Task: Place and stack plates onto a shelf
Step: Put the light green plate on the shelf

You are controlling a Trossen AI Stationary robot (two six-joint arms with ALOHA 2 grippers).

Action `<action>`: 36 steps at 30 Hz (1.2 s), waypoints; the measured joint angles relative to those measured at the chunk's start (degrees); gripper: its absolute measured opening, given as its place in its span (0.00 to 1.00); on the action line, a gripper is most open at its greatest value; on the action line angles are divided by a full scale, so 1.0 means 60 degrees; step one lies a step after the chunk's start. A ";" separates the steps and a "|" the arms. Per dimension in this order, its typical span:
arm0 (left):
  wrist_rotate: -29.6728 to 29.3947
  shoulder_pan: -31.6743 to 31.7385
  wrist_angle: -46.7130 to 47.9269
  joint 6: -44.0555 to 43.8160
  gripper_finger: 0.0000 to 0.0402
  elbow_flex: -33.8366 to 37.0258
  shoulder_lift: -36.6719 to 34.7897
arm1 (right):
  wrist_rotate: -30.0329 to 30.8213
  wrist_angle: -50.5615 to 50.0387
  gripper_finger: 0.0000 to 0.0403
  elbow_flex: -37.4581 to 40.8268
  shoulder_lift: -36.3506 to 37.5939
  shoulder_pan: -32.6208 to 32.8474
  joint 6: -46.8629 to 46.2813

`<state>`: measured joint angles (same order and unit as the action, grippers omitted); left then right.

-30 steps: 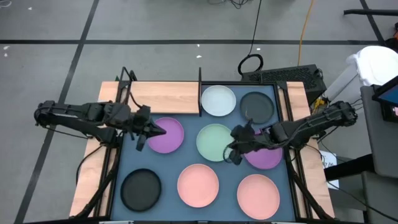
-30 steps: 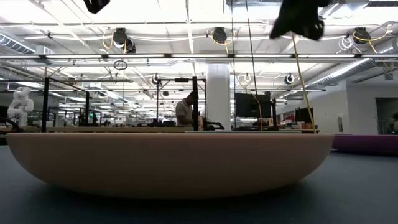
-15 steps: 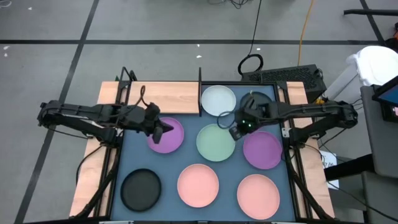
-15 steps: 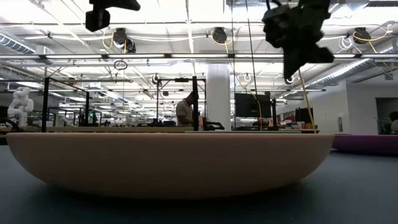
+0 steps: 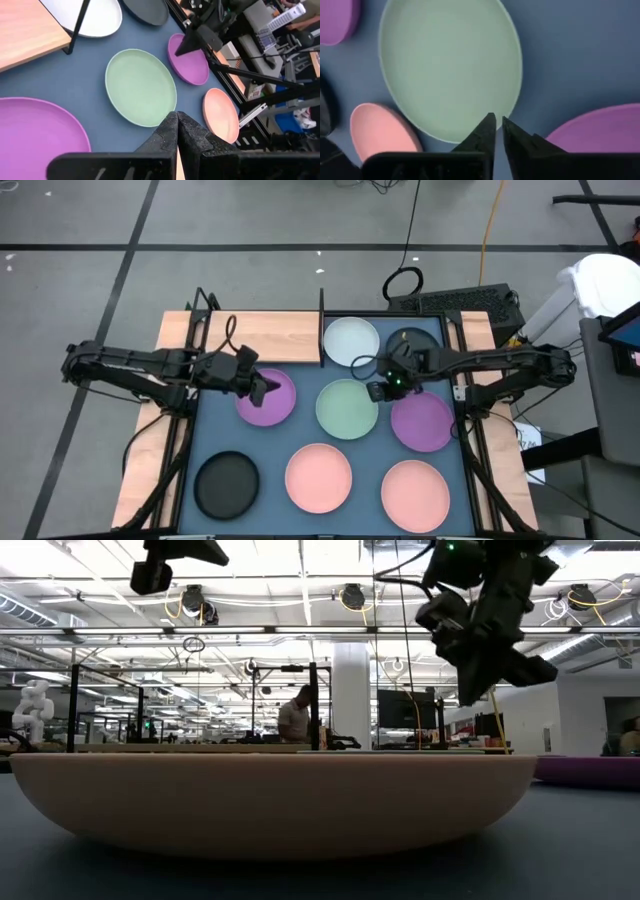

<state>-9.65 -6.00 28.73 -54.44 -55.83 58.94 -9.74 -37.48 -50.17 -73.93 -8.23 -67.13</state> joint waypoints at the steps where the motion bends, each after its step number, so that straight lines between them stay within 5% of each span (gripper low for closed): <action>1: -0.0003 0.0032 0.0009 0.0015 0.02 0.0000 0.0000 | 0.0128 0.0016 0.10 0.0075 0.0000 -0.0003 -0.0011; 18: -0.0727 0.0702 0.0047 0.1028 0.02 0.0004 0.0000 | 0.0984 0.2362 0.50 0.1335 -0.0368 -0.0111 -0.0591; 36: -0.0619 0.0703 0.0036 0.1982 0.02 0.0004 0.0000 | 0.0883 0.5554 0.41 0.2369 -0.1891 -0.0171 -0.0402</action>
<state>-13.37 -1.78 28.95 -42.55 -55.81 58.94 -4.44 -4.15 -35.95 -85.28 -9.26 -69.54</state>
